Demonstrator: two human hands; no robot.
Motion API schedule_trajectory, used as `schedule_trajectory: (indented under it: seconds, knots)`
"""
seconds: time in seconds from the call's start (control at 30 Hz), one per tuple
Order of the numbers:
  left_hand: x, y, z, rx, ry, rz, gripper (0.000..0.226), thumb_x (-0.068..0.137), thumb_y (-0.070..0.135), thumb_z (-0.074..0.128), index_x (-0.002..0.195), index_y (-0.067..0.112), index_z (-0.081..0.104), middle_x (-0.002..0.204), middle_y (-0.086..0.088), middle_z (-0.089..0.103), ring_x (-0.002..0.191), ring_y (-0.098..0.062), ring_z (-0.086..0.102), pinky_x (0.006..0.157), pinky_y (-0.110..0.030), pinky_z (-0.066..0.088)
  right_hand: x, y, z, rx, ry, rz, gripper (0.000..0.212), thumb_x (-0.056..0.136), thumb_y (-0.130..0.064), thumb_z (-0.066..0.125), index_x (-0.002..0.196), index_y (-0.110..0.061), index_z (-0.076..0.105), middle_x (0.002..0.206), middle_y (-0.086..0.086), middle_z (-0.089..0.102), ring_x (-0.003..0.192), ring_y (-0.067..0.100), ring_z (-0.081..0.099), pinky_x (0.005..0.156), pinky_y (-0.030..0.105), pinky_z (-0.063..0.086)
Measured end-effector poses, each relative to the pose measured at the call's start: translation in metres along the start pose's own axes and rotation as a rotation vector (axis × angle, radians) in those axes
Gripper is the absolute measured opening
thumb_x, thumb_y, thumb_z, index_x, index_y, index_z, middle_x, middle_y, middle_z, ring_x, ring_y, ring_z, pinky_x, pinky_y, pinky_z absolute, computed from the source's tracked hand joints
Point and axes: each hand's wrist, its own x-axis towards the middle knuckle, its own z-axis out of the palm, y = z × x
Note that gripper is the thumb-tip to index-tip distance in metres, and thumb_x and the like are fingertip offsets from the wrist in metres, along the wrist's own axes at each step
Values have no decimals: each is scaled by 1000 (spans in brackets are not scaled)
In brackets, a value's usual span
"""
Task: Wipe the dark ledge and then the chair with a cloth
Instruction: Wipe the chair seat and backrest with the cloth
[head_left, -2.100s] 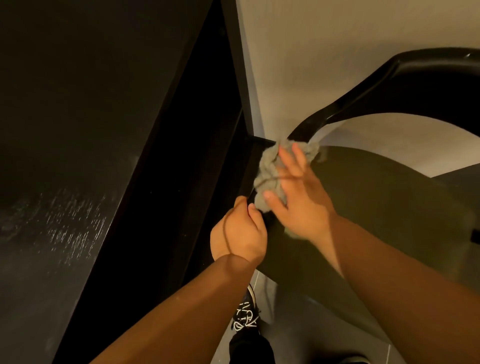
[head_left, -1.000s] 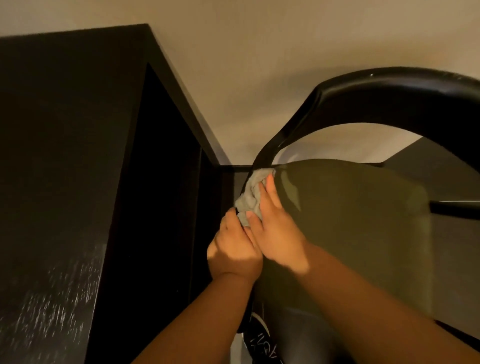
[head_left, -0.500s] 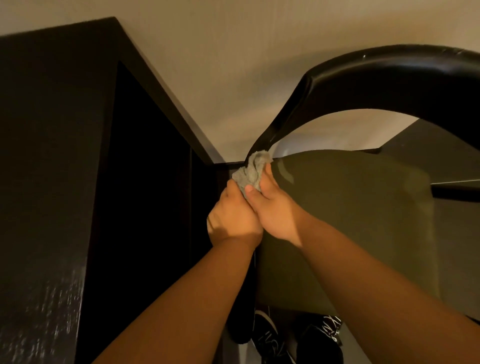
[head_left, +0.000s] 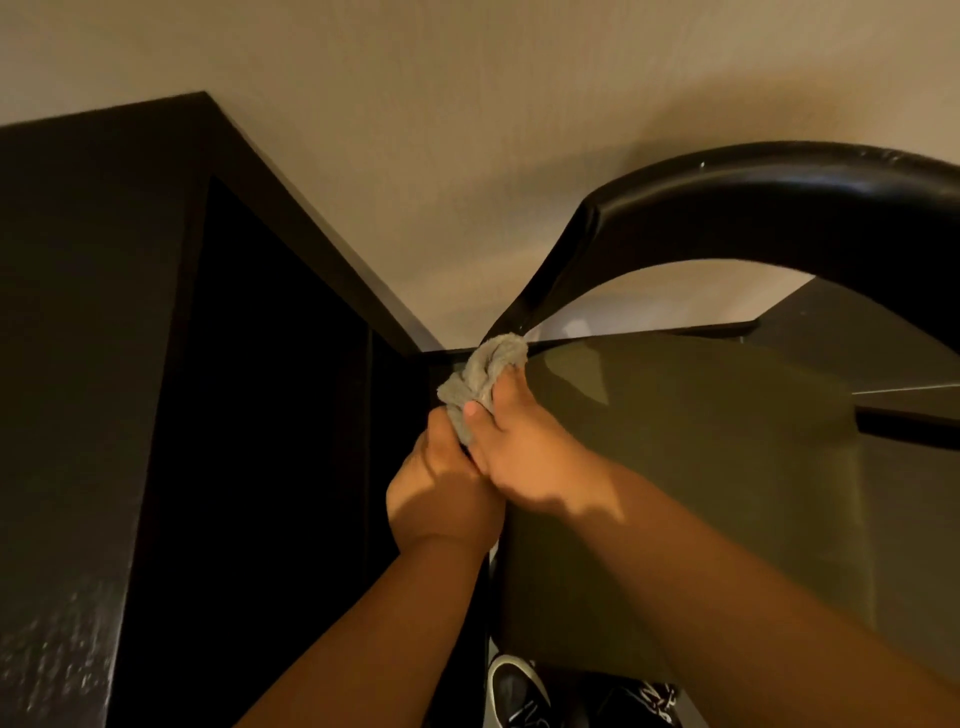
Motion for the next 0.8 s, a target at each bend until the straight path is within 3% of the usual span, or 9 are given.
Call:
schedule_trajectory:
  seconds: [0.13, 0.3, 0.4, 0.47, 0.5, 0.57, 0.63, 0.73, 0.8]
  knots:
    - [-2, 5, -2, 27, 53, -8, 38, 105, 40, 41, 137, 23, 53, 106, -1, 70, 82, -22, 66, 59, -33, 29, 31, -18, -23, 91, 235, 171, 60, 107, -37, 44, 149, 1, 23, 155, 24, 36, 121, 29, 52, 105, 47, 46]
    - [2, -6, 4, 126, -22, -12, 39, 96, 42, 62, 130, 34, 46, 101, 10, 67, 76, -11, 64, 55, -28, 34, 16, -35, 3, 70, 261, 182, 54, 106, -26, 47, 148, 2, 29, 146, 21, 43, 125, 30, 53, 100, 35, 48]
    - [1, 0, 1, 60, 16, -40, 32, 100, 42, 54, 131, 33, 48, 97, 10, 66, 66, -9, 51, 48, -25, 25, 27, -33, 1, 314, 277, 308, 61, 105, -26, 44, 157, -3, 22, 153, 24, 39, 134, 41, 46, 104, 41, 41]
    - [0, 4, 0, 65, 78, -15, 35, 101, 42, 43, 132, 28, 53, 93, 6, 68, 63, -10, 47, 47, -22, 19, 38, -28, -8, -154, 245, 284, 68, 105, -26, 45, 157, 4, 14, 152, 28, 40, 130, 47, 48, 104, 52, 41]
    - [-1, 4, 2, 73, 97, 4, 37, 101, 42, 41, 132, 26, 54, 91, 5, 68, 61, -11, 46, 46, -22, 19, 45, -30, -15, -140, 296, 334, 66, 105, -25, 45, 156, 4, 16, 151, 27, 42, 128, 44, 50, 103, 49, 43]
    - [0, 3, 5, 72, 109, 2, 38, 100, 42, 40, 130, 25, 56, 87, 5, 67, 58, -10, 43, 45, -25, 20, 56, -36, -27, 396, 526, 422, 50, 107, -29, 46, 147, -3, 33, 139, 22, 51, 114, 30, 55, 86, 30, 46]
    - [3, 4, 6, 80, 91, -37, 39, 99, 44, 36, 130, 28, 54, 86, 6, 66, 59, -11, 45, 48, -28, 25, 56, -36, -23, 321, 559, 461, 46, 107, -33, 49, 139, 0, 40, 128, 18, 58, 100, 20, 54, 78, 25, 38]
    - [3, 6, 3, 45, 59, -88, 38, 99, 49, 32, 130, 35, 49, 94, 9, 67, 72, -13, 62, 57, -32, 43, 49, -33, -4, 204, 406, 407, 53, 107, -35, 50, 145, 0, 37, 134, 15, 60, 115, 23, 60, 90, 22, 41]
    - [3, 6, 3, -17, 51, -91, 32, 100, 48, 35, 126, 37, 51, 91, 11, 65, 72, -9, 61, 60, -32, 44, 50, -35, -1, 237, 439, 396, 56, 106, -37, 53, 145, -1, 37, 136, 15, 59, 123, 27, 59, 98, 23, 41]
